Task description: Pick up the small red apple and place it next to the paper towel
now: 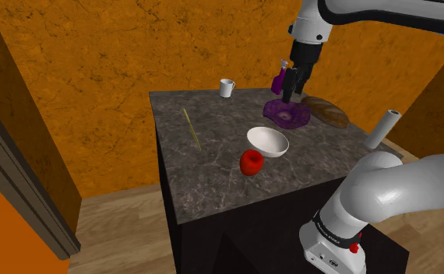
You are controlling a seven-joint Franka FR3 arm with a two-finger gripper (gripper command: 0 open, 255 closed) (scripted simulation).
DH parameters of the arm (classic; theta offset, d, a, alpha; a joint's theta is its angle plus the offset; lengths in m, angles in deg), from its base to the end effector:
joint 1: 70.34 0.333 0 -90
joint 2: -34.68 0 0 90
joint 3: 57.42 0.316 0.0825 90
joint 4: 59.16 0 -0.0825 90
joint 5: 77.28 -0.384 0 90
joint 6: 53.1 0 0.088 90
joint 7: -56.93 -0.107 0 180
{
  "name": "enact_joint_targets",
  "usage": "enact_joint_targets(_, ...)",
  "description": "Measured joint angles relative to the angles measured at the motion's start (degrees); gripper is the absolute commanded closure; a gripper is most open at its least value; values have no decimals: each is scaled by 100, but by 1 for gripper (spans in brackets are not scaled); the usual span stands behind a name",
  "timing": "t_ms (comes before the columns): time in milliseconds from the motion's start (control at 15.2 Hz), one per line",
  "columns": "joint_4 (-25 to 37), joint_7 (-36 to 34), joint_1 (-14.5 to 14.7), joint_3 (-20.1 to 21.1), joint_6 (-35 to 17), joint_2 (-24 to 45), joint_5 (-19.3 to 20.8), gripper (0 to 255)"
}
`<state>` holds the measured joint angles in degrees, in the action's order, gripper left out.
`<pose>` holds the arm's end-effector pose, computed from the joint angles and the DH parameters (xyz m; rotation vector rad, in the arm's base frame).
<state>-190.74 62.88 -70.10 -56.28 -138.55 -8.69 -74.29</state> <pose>0.3070 0.0035 0.6029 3.0715 0.1834 -0.0785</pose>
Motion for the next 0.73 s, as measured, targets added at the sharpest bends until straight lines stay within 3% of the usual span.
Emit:
enact_joint_targets(198, -300, -76, 35, 71, -246, -124, -42, 0)
enact_joint_targets(726, -1913, -574, 305, 584, -1920, -528, -326, 0)
